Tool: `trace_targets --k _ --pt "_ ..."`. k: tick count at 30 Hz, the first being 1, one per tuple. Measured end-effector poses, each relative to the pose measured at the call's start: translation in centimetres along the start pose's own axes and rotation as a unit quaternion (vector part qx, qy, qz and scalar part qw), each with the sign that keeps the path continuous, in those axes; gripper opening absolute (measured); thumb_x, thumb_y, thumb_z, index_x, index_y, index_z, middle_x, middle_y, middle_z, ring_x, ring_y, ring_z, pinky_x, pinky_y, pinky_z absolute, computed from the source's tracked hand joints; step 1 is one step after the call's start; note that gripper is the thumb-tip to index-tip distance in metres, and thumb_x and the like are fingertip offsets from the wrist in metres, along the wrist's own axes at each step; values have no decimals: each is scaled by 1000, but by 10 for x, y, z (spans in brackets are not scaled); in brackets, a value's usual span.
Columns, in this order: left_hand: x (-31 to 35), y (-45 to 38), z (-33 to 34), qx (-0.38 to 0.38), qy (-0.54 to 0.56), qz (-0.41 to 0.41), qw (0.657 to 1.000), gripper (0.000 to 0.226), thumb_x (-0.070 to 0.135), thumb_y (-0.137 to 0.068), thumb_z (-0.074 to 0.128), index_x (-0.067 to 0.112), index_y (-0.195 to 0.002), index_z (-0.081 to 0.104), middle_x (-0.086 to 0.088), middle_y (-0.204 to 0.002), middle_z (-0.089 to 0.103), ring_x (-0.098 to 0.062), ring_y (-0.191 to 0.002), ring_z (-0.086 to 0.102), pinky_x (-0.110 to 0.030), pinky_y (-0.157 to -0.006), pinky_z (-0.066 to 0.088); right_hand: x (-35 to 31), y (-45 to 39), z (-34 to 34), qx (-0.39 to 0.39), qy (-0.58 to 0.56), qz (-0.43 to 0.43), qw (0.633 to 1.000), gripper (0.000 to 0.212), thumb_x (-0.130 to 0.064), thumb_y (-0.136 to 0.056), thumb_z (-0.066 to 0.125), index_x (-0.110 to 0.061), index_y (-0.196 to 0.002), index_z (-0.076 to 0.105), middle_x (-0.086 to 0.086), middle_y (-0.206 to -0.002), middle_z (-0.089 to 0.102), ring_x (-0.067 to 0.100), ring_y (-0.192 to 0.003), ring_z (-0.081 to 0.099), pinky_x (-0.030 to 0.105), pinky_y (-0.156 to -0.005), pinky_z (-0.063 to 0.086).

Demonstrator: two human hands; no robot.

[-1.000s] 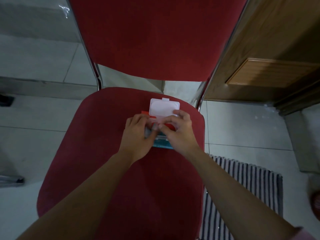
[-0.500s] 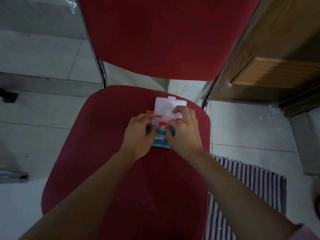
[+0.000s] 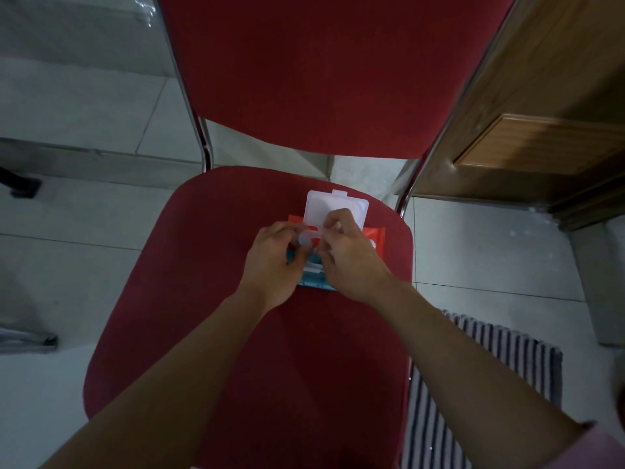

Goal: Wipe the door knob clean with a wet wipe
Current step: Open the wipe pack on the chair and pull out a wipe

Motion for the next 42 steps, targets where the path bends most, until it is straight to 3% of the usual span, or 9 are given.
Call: trace_targets --k 4,6,11,15,18,22,32,38,42 --pt "0 0 0 -1 -6 3 1000 21 23 -91 51 10 -102 64 0 -119 60 -15 -108 48 -13 -78 26 10 2 -9 25 -122 113 986 10 -1 -88 52 5 -93 58 11 -113 40 16 -88 45 -3 -70 36" --pt "-1 0 1 0 -10 2 1000 20 22 -91 52 9 -101 64 -1 -119 59 -15 -107 48 -13 -79 27 15 3 -14 35 -175 155 972 10 -5 -90 51 0 -90 59 6 -105 43 14 -89 46 -1 -69 40" --pt "0 0 0 -7 -9 -2 1000 23 21 -91 52 11 -107 64 -2 -121 59 -16 -110 48 -13 -82 27 23 6 -17 69 -334 251 906 19 -14 -93 45 -23 -80 56 9 -97 60 30 -90 60 47 -84 53" --pt "0 1 0 -9 -3 -2 1000 23 22 -91 51 13 -108 64 0 -118 60 -13 -107 48 -15 -82 29 17 6 -19 47 -377 229 896 6 -11 -86 57 -16 -89 59 4 -93 60 24 -92 59 36 -78 52" --pt "1 2 0 -8 4 3 1000 23 21 -91 52 15 -109 64 1 -119 60 -6 -103 43 -14 -82 28 14 5 -17 56 -311 195 928 25 -15 -77 70 -9 -100 61 3 -92 64 14 -84 62 16 -72 51" --pt "2 2 -1 -12 1 4 1000 22 19 -91 52 14 -109 64 0 -122 59 -14 -109 46 -14 -83 27 14 3 -17 108 -236 197 946 11 -5 -83 61 -6 -92 67 2 -81 63 3 -64 53 4 -56 42" --pt "3 3 0 -27 -7 -15 999 25 22 -91 52 10 -110 63 -2 -124 57 -18 -114 47 -15 -85 28 22 10 -31 142 -619 300 712 18 -3 -91 47 -11 -87 62 9 -89 64 22 -83 61 34 -74 52" --pt "9 3 -1 -48 -10 -10 999 30 27 -78 68 21 -108 66 1 -122 53 -20 -116 42 -18 -91 25 37 19 -27 157 -657 366 639 33 1 -65 46 -5 -97 51 16 -101 50 32 -89 48 38 -69 46" --pt "12 0 5 -68 -29 -37 997 27 29 -80 64 27 -107 65 3 -125 45 -22 -121 33 -29 -97 31 41 21 -24 121 -707 348 604 45 2 -74 40 3 -118 50 20 -108 56 23 -81 62 38 -85 50"
Point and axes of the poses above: each hand's wrist, its own y-axis away from the middle knuckle, its own z-axis out of the palm, x = y × z, the point moved 3 cm from there along -y, towards the middle knuckle
